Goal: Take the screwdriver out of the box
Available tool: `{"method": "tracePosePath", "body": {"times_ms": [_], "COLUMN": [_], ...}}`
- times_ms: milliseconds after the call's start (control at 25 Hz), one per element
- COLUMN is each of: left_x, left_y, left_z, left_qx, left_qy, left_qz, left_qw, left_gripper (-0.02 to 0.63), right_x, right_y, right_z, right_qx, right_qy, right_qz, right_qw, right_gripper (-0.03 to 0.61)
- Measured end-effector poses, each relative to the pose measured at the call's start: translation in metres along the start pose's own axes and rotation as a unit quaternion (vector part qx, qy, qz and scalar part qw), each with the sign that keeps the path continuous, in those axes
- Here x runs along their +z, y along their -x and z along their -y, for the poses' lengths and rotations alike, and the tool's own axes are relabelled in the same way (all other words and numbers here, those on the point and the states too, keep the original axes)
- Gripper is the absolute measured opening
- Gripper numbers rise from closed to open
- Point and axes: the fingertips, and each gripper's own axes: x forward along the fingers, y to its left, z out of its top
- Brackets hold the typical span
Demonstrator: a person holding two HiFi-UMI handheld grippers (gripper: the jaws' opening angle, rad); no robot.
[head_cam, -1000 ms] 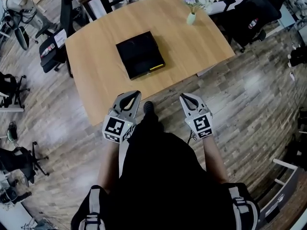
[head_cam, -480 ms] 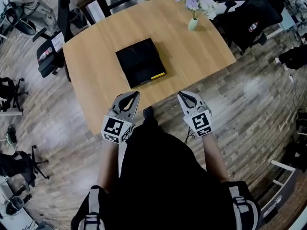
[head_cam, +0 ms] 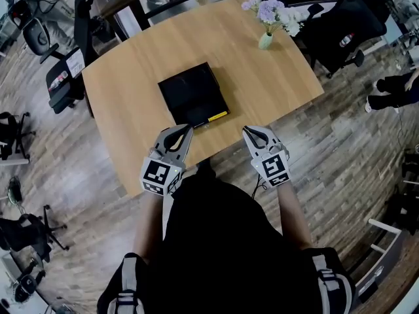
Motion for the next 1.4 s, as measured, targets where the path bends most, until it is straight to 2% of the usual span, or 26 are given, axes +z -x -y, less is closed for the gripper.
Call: {"method": "tracePosePath", "body": {"times_ms": [240, 480, 680, 920, 1040, 1200, 1400], "left_x": [0.000, -0.005, -0.004, -0.010, -0.013, -0.014, -0.008], "left_y": [-0.008, -0.021, -0.034, -0.034, -0.028, -0.022, -0.022], "left_z": [-0.027, -0.053, -0.051, -0.050, -0.055, -0.074, -0.090], "left_qx": [0.000, -0.001, -0.012, -0.003, 0.014, 0.063, 0.127], "left_qy": [0.011, 0.015, 0.017, 0.023, 0.025, 0.035, 0.061], "left_qz": [-0.001, 0.001, 0.011, 0.006, -0.001, 0.003, 0.016], "left_qw": [0.9999, 0.9999, 0.9997, 0.9997, 0.9996, 0.9974, 0.9899], "left_gripper": [0.023, 0.023, 0.023, 0.023, 0.023, 0.023, 0.023], "right_x": [0.012, 0.020, 0.017, 0.015, 0.010, 0.012, 0.028], "right_y": [-0.024, -0.054, -0.062, -0.066, -0.072, -0.091, -0.115], "right_z": [0.013, 0.015, 0.017, 0.031, 0.032, 0.035, 0.030], "right_qx": [0.000, 0.008, 0.020, 0.020, 0.038, 0.080, 0.173], "right_qy": [0.002, 0.027, 0.050, 0.048, 0.044, 0.060, 0.127], "right_qz": [-0.007, -0.013, -0.023, -0.026, -0.029, -0.027, -0.022], "right_qw": [1.000, 1.000, 0.998, 0.998, 0.998, 0.995, 0.977], "right_gripper": [0.028, 0.028, 0.028, 0.028, 0.028, 0.028, 0.028]}}
